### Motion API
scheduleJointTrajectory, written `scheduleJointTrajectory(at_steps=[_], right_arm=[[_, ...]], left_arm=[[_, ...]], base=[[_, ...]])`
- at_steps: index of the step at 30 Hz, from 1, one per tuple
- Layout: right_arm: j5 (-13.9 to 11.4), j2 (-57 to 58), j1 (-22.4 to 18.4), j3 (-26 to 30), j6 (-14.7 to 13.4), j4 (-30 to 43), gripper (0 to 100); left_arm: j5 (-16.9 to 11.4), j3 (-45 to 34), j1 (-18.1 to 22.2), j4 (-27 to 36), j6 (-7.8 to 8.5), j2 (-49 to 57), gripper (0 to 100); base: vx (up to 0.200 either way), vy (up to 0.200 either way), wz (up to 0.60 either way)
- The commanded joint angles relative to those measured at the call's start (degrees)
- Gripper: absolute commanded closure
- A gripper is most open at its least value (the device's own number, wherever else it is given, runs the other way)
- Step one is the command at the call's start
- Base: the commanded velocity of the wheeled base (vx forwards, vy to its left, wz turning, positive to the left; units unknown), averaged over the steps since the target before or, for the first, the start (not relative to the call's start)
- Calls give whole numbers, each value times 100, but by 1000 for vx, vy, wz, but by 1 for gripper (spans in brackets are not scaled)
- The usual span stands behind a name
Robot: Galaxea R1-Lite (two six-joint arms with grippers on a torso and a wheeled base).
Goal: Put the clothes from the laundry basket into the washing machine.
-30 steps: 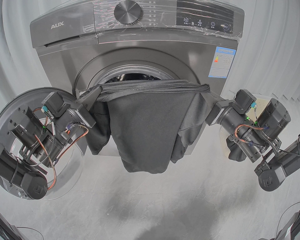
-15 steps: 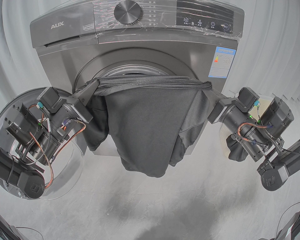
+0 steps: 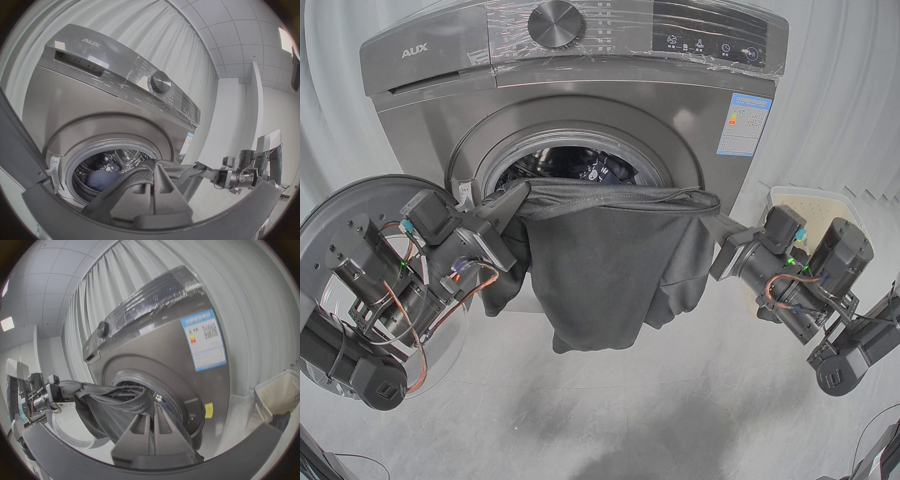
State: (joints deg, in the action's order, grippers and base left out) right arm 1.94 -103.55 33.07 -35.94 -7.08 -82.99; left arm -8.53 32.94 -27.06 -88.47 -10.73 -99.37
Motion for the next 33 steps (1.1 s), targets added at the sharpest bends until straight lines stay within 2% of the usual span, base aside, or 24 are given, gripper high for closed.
scheduleJointTrajectory(at_steps=[1,4,5,12,18,21,27,29,33], right_arm=[[-18,-632,208,87,-21,-50,100],[-9,-860,410,140,-21,-24,100],[-9,-939,498,210,-30,-15,0],[-71,-1344,850,887,-4,-24,0],[-106,-1493,1043,1027,32,-50,0],[-106,-1528,1096,966,40,-41,0],[-106,-1801,1061,465,32,-59,0],[-167,-2012,1017,43,40,-59,0],[-282,-2302,1034,-361,67,-41,0]], left_arm=[[1,239,-300,-13,71,-329,100],[10,336,-300,-21,62,-355,100],[10,354,-300,-21,62,-355,100],[54,485,-300,-21,62,-285,100],[115,529,-300,-21,71,-285,100],[115,529,-300,-21,71,-276,100],[106,529,-308,-21,62,-268,100],[106,529,-308,-21,71,-259,100],[106,547,-308,-21,62,-250,100]], base=[[0,0,0],[0,0,0],[0,0,0],[0,0,0],[0,0,0],[0,0,0],[0,0,0],[0,0,0],[0,0,0]])
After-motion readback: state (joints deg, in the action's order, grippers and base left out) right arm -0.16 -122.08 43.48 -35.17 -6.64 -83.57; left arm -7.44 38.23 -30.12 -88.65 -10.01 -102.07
